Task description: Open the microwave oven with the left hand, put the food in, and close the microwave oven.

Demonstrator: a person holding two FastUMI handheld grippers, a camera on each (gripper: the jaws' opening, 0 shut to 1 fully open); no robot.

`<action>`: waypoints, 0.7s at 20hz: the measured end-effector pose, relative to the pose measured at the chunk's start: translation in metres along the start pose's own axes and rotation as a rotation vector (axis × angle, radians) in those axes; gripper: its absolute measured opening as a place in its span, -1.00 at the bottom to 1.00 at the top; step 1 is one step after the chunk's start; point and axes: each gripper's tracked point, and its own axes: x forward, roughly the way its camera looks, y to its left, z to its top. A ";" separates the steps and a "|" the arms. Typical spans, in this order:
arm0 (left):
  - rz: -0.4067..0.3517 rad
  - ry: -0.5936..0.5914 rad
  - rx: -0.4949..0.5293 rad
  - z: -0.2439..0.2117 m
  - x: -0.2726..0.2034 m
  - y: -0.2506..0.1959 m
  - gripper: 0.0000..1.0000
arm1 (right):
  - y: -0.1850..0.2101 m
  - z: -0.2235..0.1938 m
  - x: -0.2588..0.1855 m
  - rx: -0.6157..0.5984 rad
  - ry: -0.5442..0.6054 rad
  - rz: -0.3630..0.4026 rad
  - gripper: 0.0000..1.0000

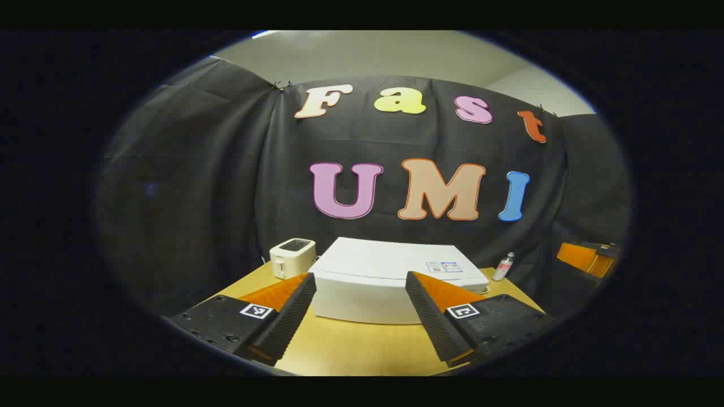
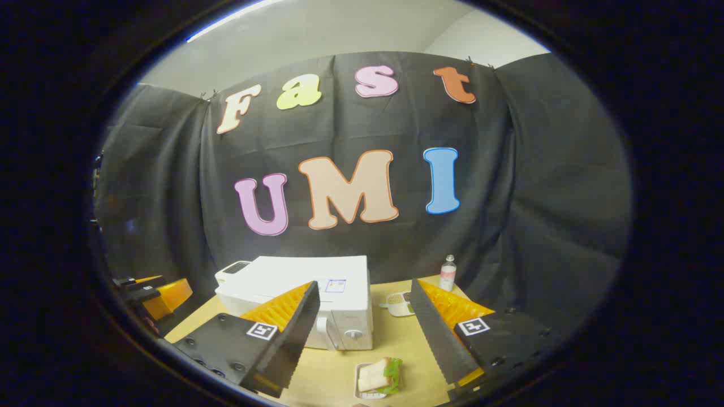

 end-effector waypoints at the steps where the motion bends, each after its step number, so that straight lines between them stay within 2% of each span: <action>1: 0.000 0.001 -0.001 0.000 0.001 -0.002 0.92 | -0.004 0.000 0.001 -0.002 0.004 -0.005 0.83; 3: 0.003 0.004 0.009 -0.001 0.004 -0.004 0.92 | -0.012 -0.003 0.006 -0.014 0.013 -0.017 0.83; 7: 0.005 -0.002 0.022 0.000 0.009 -0.010 0.92 | -0.008 -0.009 0.012 -0.004 0.035 0.013 0.83; 8: 0.003 -0.003 0.024 0.000 0.009 -0.012 0.92 | -0.007 -0.010 0.012 -0.001 0.039 0.019 0.98; 9: -0.001 -0.004 0.025 0.000 0.009 -0.014 0.91 | -0.007 -0.010 0.014 0.002 0.041 0.023 0.83; 12: -0.011 0.010 0.024 -0.005 0.009 -0.019 0.92 | -0.007 -0.012 0.018 0.015 0.050 0.027 0.83; 14: -0.006 0.019 0.023 -0.009 0.010 -0.018 0.84 | -0.006 -0.014 0.018 0.028 0.058 0.036 0.83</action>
